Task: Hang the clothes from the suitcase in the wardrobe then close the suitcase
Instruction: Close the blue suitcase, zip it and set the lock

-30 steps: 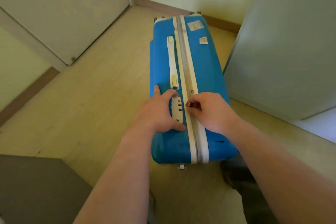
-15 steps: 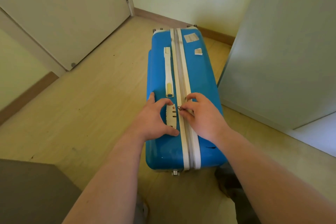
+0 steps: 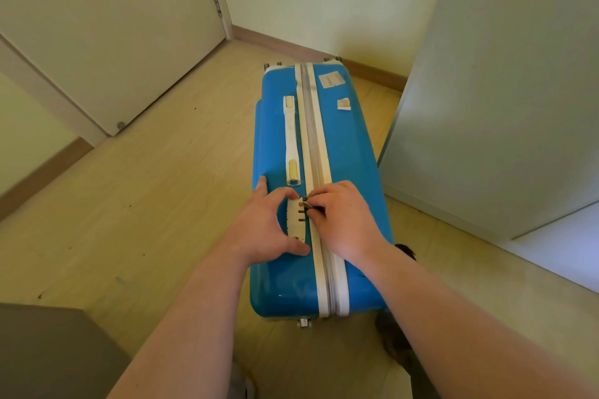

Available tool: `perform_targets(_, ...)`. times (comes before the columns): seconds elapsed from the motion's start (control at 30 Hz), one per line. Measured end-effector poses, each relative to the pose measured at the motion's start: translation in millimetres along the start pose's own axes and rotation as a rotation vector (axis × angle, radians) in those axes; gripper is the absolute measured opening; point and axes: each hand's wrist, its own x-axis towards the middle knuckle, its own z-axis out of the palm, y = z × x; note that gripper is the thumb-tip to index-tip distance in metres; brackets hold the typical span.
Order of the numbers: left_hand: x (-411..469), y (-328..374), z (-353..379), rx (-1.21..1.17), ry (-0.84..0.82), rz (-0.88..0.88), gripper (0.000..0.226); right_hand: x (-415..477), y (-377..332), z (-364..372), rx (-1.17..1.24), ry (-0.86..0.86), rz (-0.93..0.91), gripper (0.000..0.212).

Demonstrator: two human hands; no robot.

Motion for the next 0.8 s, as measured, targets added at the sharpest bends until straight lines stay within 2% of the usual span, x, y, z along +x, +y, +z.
perform_targets(0.1, 0.6, 0.9, -0.6, -0.008, 0.000, 0.004, 0.092, 4.6, -0.3, 0.4, 0.061, 0.010, 0.047, 0.015)
perform_targets(0.27, 0.5, -0.5, -1.4, -0.016, -0.005, 0.000, 0.091, 5.3, 5.1, 1.1, 0.054, -0.012, -0.032, 0.022)
perform_targets(0.47, 0.1, -1.9, -1.6, -0.027, -0.003, 0.011, 0.088, -0.7, 8.7, -1.4, 0.146, 0.037, -0.023, 0.015)
perform_targets(0.8, -0.8, -2.6, -4.4, -0.044, -0.001, 0.002, 0.086, -5.3, 12.3, 2.0, 0.032, 0.078, -0.217, 0.016)
